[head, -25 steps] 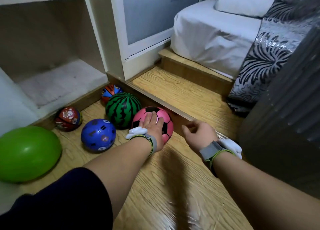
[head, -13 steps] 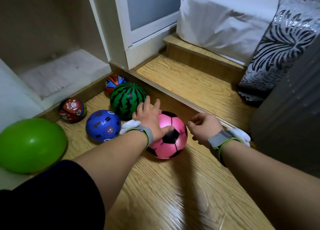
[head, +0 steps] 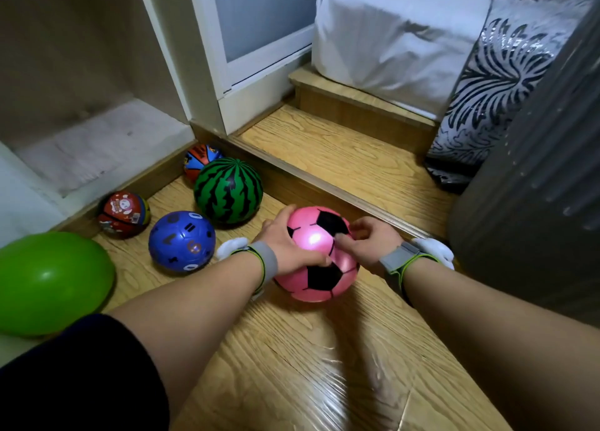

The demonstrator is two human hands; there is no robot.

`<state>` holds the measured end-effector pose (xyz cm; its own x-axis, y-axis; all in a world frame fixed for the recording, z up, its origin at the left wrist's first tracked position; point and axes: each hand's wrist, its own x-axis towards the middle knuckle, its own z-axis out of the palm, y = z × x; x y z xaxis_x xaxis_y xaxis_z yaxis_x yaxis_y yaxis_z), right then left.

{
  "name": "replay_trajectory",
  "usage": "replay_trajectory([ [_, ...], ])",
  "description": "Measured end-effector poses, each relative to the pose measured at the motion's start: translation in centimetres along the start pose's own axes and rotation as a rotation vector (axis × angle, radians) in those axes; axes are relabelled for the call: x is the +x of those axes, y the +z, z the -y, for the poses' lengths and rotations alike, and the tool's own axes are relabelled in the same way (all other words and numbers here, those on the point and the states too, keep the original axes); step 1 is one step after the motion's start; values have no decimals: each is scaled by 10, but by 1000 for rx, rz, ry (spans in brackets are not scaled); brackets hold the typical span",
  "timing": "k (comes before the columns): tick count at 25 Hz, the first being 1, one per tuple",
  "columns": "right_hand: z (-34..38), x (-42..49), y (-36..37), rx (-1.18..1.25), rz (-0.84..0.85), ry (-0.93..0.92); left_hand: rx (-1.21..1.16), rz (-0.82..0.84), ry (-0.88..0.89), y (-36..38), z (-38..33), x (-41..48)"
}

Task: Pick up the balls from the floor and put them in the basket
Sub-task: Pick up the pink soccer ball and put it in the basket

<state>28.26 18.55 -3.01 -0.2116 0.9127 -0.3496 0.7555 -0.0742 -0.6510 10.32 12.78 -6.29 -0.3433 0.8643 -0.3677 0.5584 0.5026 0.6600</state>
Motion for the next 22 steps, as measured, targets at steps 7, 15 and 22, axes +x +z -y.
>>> replay_trajectory([
  [7, 18, -11, -36, 577, 332, 207, -628, 107, -69, -41, -20, -21],
  [15, 68, -28, -81, 638, 78, 104, -905, 82, -39, -59, -58, -36],
  [22, 106, -42, -140, 751, -257, -181, -1023, -61, -91, -65, -120, -51],
])
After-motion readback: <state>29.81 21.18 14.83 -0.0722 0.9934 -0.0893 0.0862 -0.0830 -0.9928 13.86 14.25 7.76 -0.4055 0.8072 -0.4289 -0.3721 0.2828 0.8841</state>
